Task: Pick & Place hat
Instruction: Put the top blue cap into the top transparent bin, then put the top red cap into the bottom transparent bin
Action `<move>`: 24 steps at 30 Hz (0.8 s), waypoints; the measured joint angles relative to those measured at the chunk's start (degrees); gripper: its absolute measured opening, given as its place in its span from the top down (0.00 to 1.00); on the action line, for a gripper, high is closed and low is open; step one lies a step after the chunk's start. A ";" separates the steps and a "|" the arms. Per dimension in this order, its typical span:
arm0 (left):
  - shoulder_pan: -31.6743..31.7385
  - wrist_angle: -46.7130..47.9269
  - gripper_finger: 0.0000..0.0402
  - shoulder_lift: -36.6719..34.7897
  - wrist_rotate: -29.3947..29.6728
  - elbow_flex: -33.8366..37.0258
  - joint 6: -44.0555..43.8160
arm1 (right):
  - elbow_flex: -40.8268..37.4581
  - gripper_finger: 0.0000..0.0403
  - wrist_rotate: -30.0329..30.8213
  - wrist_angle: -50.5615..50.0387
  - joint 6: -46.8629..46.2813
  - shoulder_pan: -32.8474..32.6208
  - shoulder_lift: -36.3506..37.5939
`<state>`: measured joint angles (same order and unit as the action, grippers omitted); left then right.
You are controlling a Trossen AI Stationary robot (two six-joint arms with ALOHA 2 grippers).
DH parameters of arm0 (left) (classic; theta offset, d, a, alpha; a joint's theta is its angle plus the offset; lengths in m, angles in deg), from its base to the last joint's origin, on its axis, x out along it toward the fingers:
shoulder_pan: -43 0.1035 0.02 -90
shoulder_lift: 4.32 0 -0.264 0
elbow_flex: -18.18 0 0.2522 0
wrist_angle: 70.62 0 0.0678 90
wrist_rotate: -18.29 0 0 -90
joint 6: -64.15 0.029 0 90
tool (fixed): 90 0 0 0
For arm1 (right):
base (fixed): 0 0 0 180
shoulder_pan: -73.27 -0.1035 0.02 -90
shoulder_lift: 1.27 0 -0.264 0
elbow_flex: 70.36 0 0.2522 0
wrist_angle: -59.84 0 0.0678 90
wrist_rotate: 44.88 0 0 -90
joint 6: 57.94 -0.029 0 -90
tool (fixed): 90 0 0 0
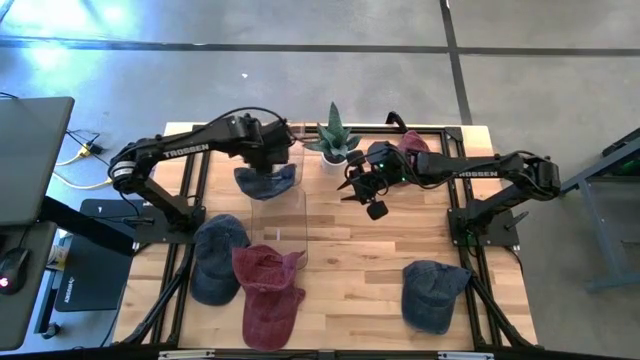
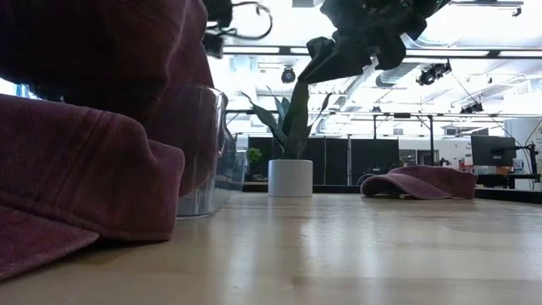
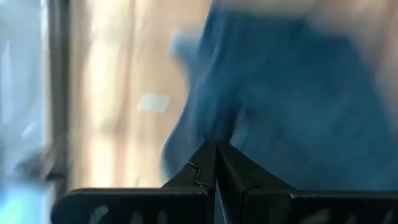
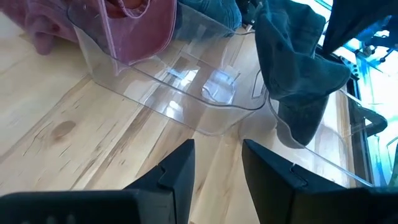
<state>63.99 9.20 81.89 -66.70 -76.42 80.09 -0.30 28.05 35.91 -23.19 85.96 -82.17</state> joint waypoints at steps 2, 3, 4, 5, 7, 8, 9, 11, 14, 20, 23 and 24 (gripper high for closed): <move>0.00 -4.39 1.00 0.39 -5.00 0.00 -0.93 | 0.00 0.68 0.01 -0.46 0.01 0.00 -0.02; 0.00 -6.39 1.00 0.80 -7.32 -0.02 -1.49 | 0.00 0.68 0.01 -0.72 -0.01 0.00 -0.02; -0.02 -8.12 1.00 1.19 -9.41 -0.01 -2.08 | 0.00 0.68 0.00 -0.99 -0.01 0.00 -0.02; -0.02 -9.42 1.00 1.54 -11.74 0.05 -2.74 | 0.00 0.68 0.01 -1.23 -0.01 0.00 -0.02; -0.07 -12.31 1.00 2.49 -15.34 0.03 -3.66 | 0.00 0.68 0.01 -1.50 -0.01 0.01 -0.02; -0.12 -13.72 1.00 2.93 -16.57 -0.01 -4.13 | 0.00 0.68 0.01 -1.55 -0.01 0.00 -0.02; -0.13 -14.38 1.00 3.22 -16.91 0.02 -4.46 | 0.00 0.68 0.00 -1.55 -0.01 0.00 -0.04; -0.36 -15.22 1.00 3.15 -15.32 0.13 -5.40 | 0.00 0.68 0.01 -1.78 -0.02 0.00 -0.04; -1.89 -16.86 1.00 2.28 -7.63 0.06 -5.92 | 0.00 0.68 0.01 -2.67 -0.05 -0.02 -0.04; -8.63 -16.90 1.00 -2.56 7.03 0.04 -6.18 | 0.02 0.68 7.49 -3.35 -2.25 -2.82 0.88; -14.00 -22.88 1.00 -2.94 11.76 1.43 -6.16 | 0.02 0.68 20.46 -5.69 -4.82 -6.42 3.34; -15.47 -24.98 1.00 -3.16 12.60 2.90 -5.71 | 0.02 0.68 24.50 -6.55 -6.28 -7.66 4.36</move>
<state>48.53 -15.79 78.73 -54.10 -73.52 74.38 -0.28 52.55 29.36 -29.47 78.29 -77.81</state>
